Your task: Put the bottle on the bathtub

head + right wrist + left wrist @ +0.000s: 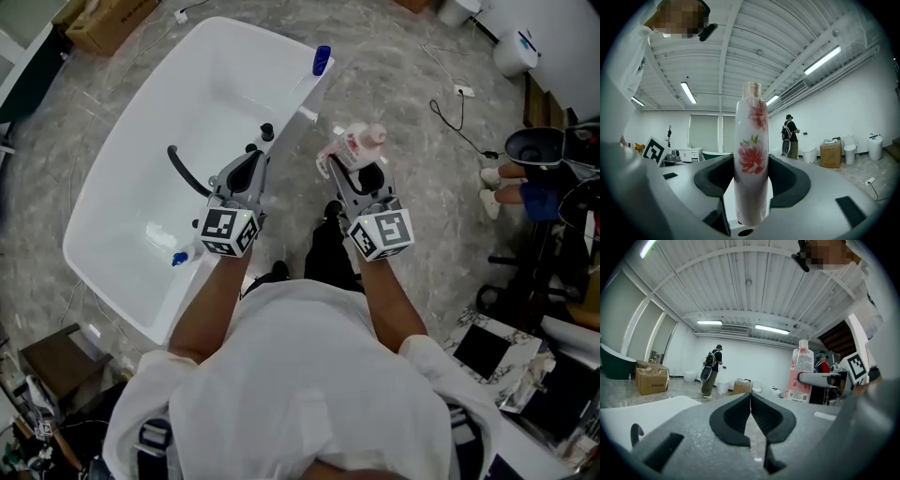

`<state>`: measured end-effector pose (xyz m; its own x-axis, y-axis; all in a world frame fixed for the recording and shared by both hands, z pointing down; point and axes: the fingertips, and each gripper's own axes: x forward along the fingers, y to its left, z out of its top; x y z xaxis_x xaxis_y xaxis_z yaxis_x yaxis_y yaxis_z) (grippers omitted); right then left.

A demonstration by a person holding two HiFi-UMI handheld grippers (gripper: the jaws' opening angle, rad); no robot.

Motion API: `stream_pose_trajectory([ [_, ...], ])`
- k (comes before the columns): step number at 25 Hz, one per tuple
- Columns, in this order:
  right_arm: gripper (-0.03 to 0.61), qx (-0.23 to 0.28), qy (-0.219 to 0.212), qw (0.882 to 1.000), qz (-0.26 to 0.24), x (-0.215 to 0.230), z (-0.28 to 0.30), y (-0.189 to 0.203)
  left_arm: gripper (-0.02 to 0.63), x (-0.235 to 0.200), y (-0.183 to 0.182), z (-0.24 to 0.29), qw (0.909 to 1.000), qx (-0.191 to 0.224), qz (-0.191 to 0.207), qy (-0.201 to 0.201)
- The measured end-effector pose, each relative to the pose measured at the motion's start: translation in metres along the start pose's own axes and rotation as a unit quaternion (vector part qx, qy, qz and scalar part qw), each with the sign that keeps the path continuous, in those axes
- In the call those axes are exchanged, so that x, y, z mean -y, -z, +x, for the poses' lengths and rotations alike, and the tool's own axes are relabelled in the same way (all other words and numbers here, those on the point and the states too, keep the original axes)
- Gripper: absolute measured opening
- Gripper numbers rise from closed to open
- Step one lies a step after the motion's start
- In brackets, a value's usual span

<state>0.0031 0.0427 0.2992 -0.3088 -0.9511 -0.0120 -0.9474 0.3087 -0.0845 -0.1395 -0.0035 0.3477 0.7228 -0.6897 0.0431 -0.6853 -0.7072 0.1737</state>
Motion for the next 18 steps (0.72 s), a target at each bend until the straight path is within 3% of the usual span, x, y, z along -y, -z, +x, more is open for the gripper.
stream_pose_trajectory([
  [14, 0.225, -0.013, -0.107, 0.994, -0.033, 0.115, 0.144, 0.024, 0.017, -0.048, 0.023, 0.155, 0.9957, 0.003, -0.006, -0.093],
  [18, 0.225, -0.024, -0.123, 0.992, -0.015, 0.144, 0.179, 0.046, 0.017, -0.064, 0.044, 0.191, 0.9916, 0.000, -0.021, -0.128],
])
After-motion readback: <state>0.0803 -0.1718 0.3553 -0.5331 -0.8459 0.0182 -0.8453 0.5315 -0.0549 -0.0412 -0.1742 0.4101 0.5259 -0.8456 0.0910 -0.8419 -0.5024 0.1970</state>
